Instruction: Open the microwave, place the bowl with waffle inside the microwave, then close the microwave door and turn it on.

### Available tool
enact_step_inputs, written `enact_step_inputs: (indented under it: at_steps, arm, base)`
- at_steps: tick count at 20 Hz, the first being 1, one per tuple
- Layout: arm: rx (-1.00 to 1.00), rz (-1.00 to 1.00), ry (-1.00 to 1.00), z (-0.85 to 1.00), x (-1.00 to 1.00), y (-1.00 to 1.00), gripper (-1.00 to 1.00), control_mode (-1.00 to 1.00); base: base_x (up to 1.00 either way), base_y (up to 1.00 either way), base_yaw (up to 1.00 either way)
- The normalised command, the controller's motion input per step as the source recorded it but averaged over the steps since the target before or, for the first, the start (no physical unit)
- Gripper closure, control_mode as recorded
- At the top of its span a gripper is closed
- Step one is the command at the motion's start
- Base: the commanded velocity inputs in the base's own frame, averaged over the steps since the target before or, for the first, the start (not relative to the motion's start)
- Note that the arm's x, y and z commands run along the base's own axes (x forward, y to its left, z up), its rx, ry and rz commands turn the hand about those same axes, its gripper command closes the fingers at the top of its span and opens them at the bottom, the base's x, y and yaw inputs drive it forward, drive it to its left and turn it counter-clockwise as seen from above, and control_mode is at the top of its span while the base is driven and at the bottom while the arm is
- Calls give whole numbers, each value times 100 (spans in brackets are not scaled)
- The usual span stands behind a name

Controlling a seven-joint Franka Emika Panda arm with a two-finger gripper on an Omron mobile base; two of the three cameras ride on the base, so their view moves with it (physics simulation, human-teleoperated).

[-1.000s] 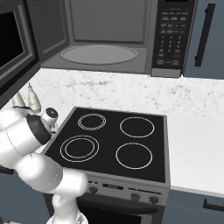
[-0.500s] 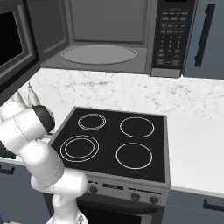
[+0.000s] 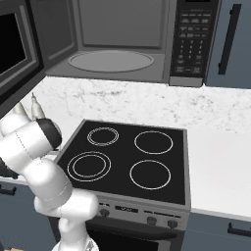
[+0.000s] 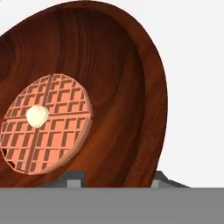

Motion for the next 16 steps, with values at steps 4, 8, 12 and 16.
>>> enact_step_inputs:
  at_steps: [4,8,12,16]
  arm:
    - [0,-6,-12,20,-31,-82,100,-100]
    - [0,-18,-14,36,-51,-100,100,-100]
    - [0,-26,-11,76,-29,-100,100,-100]
    - [0,-29,-6,90,-22,-100,100,-100]
  base:
    - [0,0,0]
    - [0,0,0]
    - [0,0,0]
    - [0,0,0]
